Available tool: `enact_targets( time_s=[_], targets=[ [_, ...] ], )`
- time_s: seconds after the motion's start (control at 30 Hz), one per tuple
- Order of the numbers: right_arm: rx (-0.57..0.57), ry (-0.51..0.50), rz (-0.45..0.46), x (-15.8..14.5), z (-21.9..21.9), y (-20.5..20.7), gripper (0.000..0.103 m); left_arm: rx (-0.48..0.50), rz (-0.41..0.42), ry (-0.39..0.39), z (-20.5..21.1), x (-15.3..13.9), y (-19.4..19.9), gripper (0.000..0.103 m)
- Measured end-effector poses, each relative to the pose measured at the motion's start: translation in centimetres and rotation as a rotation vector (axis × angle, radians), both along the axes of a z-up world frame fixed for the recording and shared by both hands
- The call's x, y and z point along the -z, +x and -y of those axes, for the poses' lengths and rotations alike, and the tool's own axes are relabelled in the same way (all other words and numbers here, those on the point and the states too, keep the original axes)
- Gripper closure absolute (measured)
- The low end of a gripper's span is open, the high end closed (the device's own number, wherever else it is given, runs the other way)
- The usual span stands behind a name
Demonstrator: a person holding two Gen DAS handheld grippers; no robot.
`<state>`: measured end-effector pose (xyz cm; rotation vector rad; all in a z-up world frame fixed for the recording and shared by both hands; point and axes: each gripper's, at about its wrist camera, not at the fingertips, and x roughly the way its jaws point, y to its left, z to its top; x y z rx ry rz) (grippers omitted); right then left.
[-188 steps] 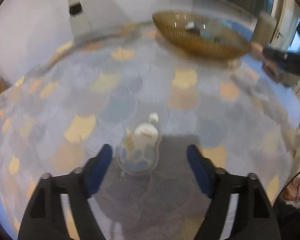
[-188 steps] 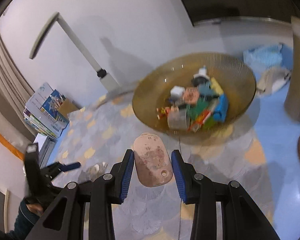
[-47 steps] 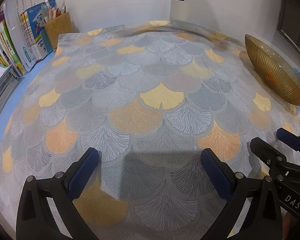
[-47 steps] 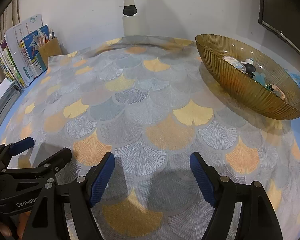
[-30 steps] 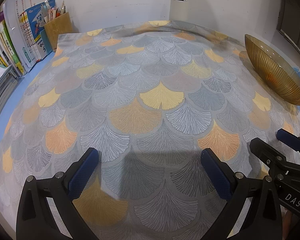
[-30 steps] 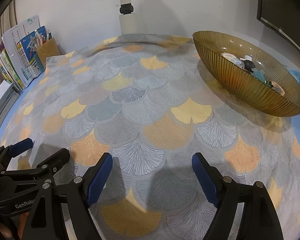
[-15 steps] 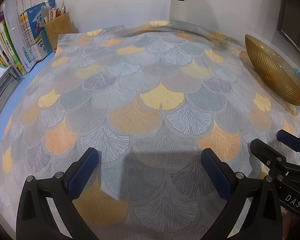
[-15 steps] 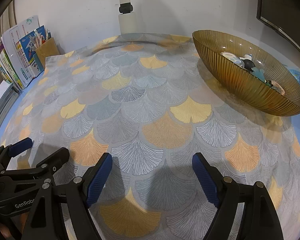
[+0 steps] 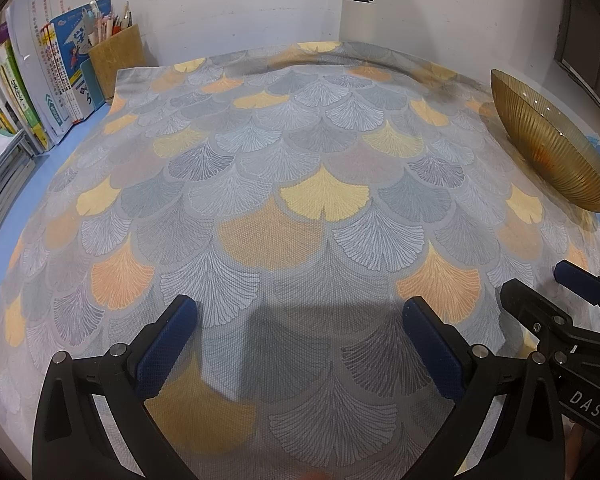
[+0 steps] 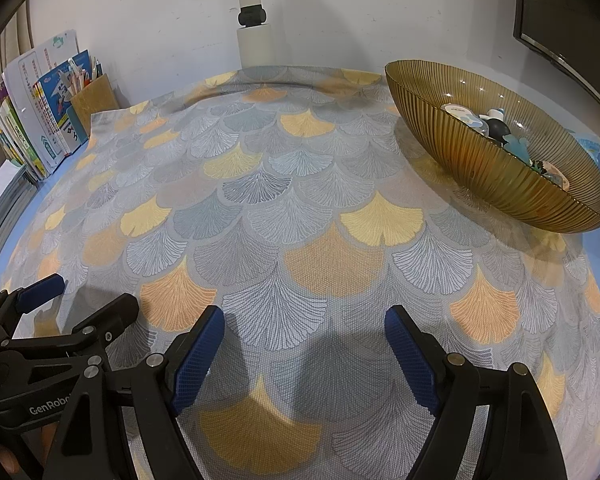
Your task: Organize rigid objects
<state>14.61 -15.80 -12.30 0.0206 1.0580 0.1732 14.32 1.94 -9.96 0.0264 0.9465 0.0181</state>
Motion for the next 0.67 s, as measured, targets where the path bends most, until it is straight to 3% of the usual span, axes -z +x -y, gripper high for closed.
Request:
enact_targets(
  time_s=[0.67],
  targets=[
    [-0.009,-0.011,-0.006,0.27,-0.10,0.16,0.016,0.005,-0.002,-0.005,-0.59,0.02,0.51,0.000]
  ],
)
